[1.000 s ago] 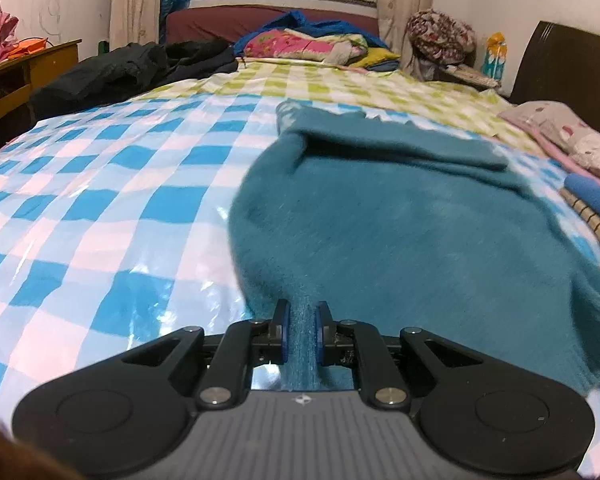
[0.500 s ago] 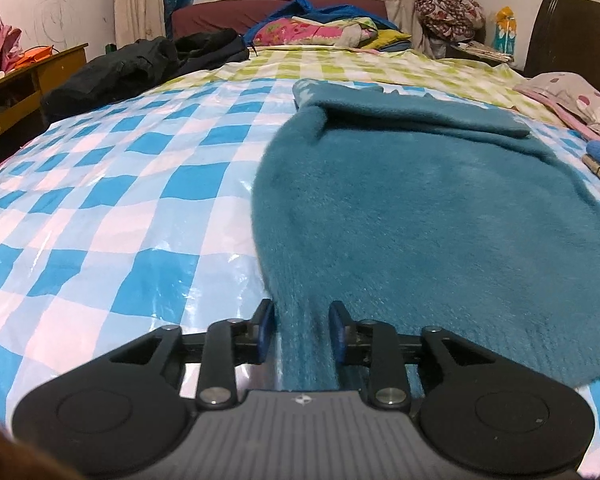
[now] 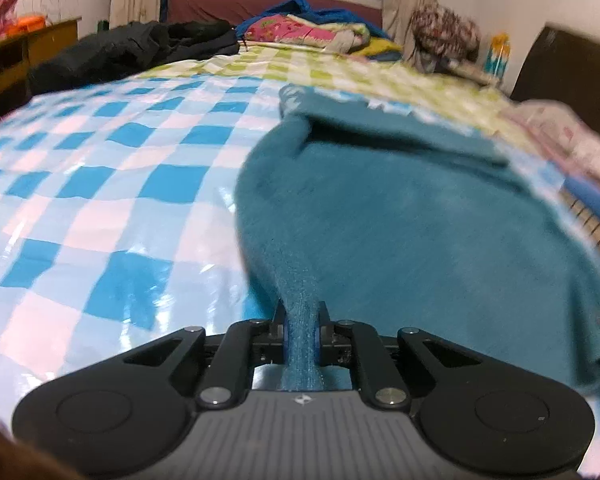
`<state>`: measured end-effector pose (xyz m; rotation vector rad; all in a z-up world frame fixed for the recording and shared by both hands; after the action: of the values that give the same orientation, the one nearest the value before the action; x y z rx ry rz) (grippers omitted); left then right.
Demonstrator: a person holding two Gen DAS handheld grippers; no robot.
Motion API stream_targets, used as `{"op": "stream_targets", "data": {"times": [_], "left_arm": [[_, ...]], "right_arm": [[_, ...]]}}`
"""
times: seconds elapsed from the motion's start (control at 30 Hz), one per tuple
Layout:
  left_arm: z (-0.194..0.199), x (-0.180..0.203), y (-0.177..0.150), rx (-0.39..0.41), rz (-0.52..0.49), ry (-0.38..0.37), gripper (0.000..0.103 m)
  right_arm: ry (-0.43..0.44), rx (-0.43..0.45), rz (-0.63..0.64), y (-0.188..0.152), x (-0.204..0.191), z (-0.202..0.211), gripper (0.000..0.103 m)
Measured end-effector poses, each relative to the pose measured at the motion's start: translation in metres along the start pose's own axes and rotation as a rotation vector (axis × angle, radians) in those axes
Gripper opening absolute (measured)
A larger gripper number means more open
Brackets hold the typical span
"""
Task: Fold small clothes
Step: 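Grasp the sweater hem with the left gripper while the right gripper grasps the hem too, then lift the hem with both grippers and fold it toward the collar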
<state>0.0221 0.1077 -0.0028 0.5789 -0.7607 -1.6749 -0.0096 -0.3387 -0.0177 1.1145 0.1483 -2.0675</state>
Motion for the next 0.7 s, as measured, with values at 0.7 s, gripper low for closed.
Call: {"op": "stream_targets", "data": {"times": [0.7], "left_arm": [[-0.092, -0.045, 0.187, 0.369, 0.195, -0.023, 0.016]], "right_arm": [[0.394, 0.331, -0.176, 0.152, -0.085, -0.065, 0.014]]}}
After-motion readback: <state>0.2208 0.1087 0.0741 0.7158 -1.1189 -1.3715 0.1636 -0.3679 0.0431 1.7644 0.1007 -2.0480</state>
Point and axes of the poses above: each gripper's, at about its wrist camera, not at the fingertips, and z roughly against the way its jaws point, x to its right, y to its top, the point moved 1 cm from there along -z, roughly the way its jaws point, and after that the axes turned 14 degrees about -z, right-handed, at the moved point
